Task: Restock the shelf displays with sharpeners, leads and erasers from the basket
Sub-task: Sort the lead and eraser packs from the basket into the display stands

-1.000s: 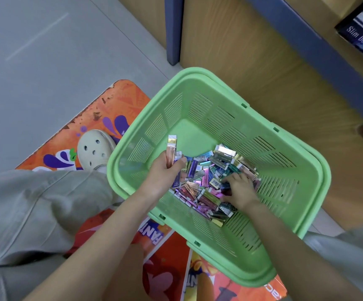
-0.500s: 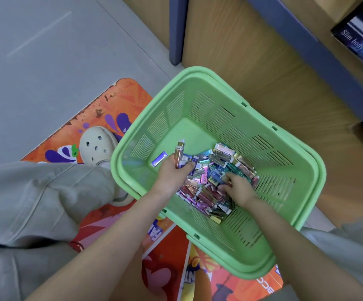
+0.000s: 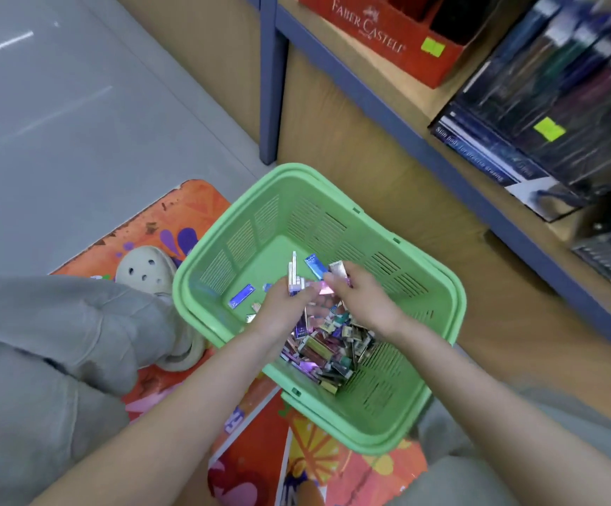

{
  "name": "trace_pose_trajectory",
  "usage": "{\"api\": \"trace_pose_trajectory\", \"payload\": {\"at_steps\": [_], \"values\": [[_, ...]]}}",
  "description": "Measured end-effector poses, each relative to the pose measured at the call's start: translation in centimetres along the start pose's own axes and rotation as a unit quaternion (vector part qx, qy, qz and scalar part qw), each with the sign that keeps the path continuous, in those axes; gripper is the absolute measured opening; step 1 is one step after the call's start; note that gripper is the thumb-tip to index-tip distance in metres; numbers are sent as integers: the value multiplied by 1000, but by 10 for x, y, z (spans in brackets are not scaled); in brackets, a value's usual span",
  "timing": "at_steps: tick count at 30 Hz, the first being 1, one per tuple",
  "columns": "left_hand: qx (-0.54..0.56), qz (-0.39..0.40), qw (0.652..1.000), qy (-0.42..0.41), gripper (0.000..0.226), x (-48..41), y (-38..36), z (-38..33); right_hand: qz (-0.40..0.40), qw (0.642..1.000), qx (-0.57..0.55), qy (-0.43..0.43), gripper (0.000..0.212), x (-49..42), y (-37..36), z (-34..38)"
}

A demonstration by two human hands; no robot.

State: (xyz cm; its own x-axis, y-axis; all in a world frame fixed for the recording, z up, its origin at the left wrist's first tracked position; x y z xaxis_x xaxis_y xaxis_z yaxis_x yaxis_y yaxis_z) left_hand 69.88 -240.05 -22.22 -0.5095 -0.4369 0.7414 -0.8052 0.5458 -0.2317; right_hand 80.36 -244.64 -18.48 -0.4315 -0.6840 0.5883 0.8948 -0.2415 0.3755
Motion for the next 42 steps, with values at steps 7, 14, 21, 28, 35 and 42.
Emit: {"api": "trace_pose_trajectory", "payload": {"at_steps": [7,14,21,28,35,42], "values": [[1,-47,998,-37,11,35,-8,-38,49,998,20,37,7,36,27,32],[-38,-94,976,-192,5,55,-1,-122,-77,994,-25,79,13,70,87,58],[-182,22,954,-237,14,80,-59,-151,-133,978,-60,147,8,99,103,90],[-144,62,955,-252,8,98,-86,-174,-123,979,-8,165,11,105,113,104],[-174,58,948,-260,5,98,-95,-199,-196,964,54,171,29,103,140,110],[-173,33,947,-267,2,82,-89,-204,-324,930,-16,174,14,95,196,117]]}}
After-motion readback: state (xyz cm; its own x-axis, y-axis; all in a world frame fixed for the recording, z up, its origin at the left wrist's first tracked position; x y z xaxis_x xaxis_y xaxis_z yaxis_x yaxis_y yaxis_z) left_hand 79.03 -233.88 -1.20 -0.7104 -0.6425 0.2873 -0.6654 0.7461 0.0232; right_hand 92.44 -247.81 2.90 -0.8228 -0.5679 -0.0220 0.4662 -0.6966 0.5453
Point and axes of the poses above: each hand's wrist, its own x-axis away from the middle knuckle, its own y-axis out of the back of the hand, z = x × y, the point moved 8 cm from there along -x, towards the middle knuckle, and after that the axes turned 3 degrees about x, right-handed, at the moved point
